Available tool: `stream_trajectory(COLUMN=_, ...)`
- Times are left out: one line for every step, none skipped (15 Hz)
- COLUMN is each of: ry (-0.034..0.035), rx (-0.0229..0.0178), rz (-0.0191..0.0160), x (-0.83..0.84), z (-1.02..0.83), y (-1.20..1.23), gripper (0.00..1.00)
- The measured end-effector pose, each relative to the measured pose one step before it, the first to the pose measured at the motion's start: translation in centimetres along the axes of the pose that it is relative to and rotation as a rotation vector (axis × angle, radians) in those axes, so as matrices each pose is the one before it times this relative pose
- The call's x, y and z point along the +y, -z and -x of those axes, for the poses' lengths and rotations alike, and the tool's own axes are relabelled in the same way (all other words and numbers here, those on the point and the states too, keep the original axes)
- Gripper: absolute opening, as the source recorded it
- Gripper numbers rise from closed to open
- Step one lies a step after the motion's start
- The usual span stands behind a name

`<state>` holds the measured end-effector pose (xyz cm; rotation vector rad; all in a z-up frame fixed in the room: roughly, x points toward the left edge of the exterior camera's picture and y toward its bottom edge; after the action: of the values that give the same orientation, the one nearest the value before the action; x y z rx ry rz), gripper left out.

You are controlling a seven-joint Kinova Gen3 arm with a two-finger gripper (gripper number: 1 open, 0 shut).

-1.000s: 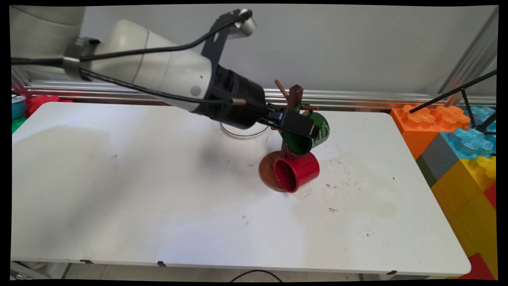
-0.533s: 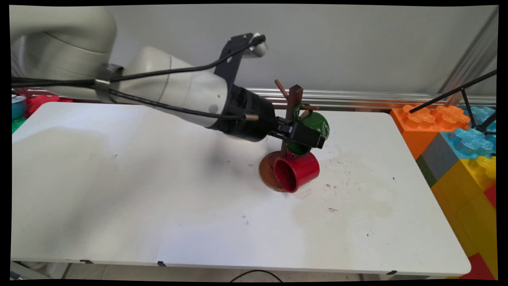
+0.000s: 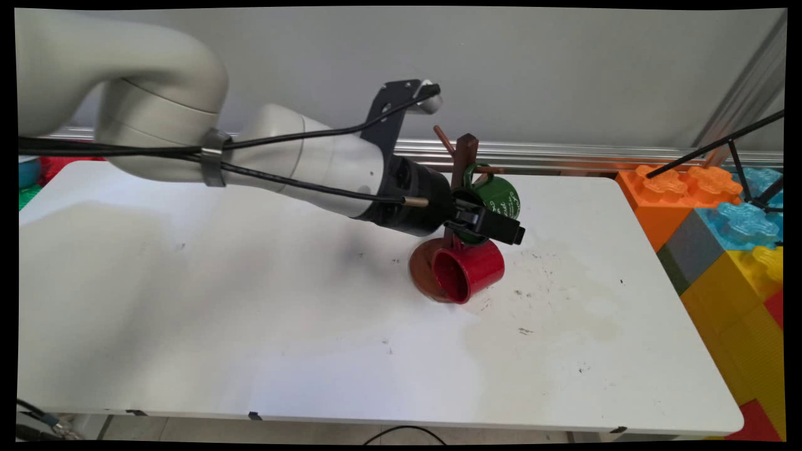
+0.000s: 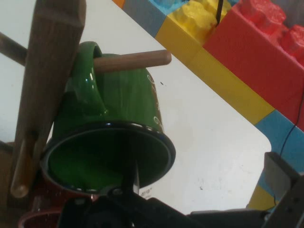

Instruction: Pick up the green mug from the rack, then place the picked object on the table

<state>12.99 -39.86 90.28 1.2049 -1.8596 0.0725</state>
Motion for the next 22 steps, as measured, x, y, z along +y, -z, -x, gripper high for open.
stream_trajectory(ry=-0.0023, rx=0.00237, rz=0.00231, x=-0.024, z=0.037, y=-0.408, gripper=1.0)
stream_trajectory(ry=-0.00367, rx=0.00339, rz=0.003, x=-0.023, z=0.018, y=-0.458, gripper=1.0)
stream_trajectory(ry=-0.00465, rx=0.00355, rz=0.00462, x=-0.014, z=0.004, y=-0.456, gripper=1.0)
stream_trajectory(ry=-0.00577, rx=0.00354, rz=0.00363, x=-0.029, z=-0.004, y=-0.457, gripper=1.0)
stream_trajectory(ry=-0.00507, rx=0.00286, rz=0.00298, x=-0.027, z=0.001, y=-0.396, gripper=1.0)
stream_trajectory(ry=-0.00538, rx=0.00315, rz=0.00204, x=-0.052, z=0.01, y=-0.409, gripper=1.0)
stream_trajectory(ry=-0.00449, rx=0.00326, rz=0.0015, x=-0.061, z=-0.004, y=-0.328, gripper=1.0)
stream_trajectory(ry=-0.00279, rx=0.00217, rz=0.00043, x=-0.051, z=-0.003, y=-0.2, gripper=1.0)
stream_trajectory(ry=-0.00473, rx=0.00307, rz=0.00102, x=-0.083, z=-0.004, y=-0.329, gripper=1.0)
stream_trajectory(ry=-0.00331, rx=0.00212, rz=0.00049, x=-0.069, z=0.016, y=-0.238, gripper=1.0)
stream_trajectory(ry=-0.00345, rx=0.00164, rz=0.00013, x=-0.07, z=0.017, y=-0.26, gripper=1.0)
stream_trajectory(ry=-0.00311, rx=0.00112, rz=-0.00017, x=-0.064, z=0.017, y=-0.223, gripper=1.0)
stream_trajectory(ry=-0.00178, rx=0.00103, rz=-0.00073, x=-0.062, z=0.024, y=-0.153, gripper=0.0)
stream_trajectory(ry=-0.00227, rx=0.00131, rz=-0.00127, x=-0.068, z=0.027, y=-0.14, gripper=0.0)
stream_trajectory(ry=-0.00146, rx=0.00117, rz=0.00059, x=-0.028, z=0.023, y=-0.097, gripper=0.0)
stream_trajectory(ry=-0.00096, rx=0.00057, rz=0.00067, x=-0.009, z=0.024, y=-0.059, gripper=0.0)
stream_trajectory(ry=-0.00089, rx=0.00069, rz=0.00132, x=-0.006, z=0.06, y=-0.046, gripper=0.0)
stream_trajectory(ry=-0.0012, rx=0.00059, rz=0.00178, x=0.004, z=0.032, y=-0.037, gripper=0.0)
stream_trajectory(ry=-0.00122, rx=0.00007, rz=0.00222, x=0.02, z=0.056, y=-0.023, gripper=0.0)
stream_trajectory(ry=-0.00029, rx=-0.00006, rz=0.00211, x=0.022, z=0.057, y=-0.012, gripper=0.0)
stream_trajectory(ry=0.00058, rx=0.00058, rz=0.00216, x=0.025, z=0.056, y=0.042, gripper=0.0)
stream_trajectory(ry=0.00123, rx=-0.00008, rz=0.00168, x=0.018, z=0.082, y=0.073, gripper=0.0)
